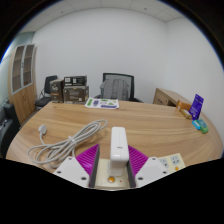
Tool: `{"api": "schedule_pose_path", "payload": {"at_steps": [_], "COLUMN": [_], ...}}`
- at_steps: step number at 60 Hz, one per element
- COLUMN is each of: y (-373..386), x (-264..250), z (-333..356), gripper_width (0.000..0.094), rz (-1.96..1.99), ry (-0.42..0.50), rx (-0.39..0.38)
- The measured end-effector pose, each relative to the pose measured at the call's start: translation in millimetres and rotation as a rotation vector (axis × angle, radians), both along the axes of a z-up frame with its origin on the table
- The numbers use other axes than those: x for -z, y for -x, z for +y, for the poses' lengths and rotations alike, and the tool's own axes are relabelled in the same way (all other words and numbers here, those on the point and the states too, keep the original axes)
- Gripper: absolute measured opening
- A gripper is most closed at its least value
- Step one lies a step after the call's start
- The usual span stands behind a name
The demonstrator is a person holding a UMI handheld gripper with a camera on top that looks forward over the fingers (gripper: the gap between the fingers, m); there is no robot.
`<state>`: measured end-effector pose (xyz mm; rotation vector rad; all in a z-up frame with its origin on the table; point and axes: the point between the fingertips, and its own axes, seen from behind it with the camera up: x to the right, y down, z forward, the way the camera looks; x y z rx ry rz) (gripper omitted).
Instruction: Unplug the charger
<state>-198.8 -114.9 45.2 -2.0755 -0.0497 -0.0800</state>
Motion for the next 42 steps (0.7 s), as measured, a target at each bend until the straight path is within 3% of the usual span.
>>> {"api": "schedule_pose_path", "payload": {"at_steps": [4, 23, 32, 33, 37, 42], "y": [-16, -11, 0, -3, -9, -39], "x": [0, -5, -205, -239, -290, -313], "z": [6, 3, 18, 21, 18, 12], "gripper_width": [0.0259, 0.0163, 0.0159, 0.016, 0.0161, 0.0161], "rz": [-0.039, 0.007, -0.072, -0.066, -0.032, -0.04], "ry": [-0.007, 0.043, -0.39, -0.415, -0.503, -0.533], "rx": [0.048, 0.013, -0.031, -0.042, -0.05, -0.026]}}
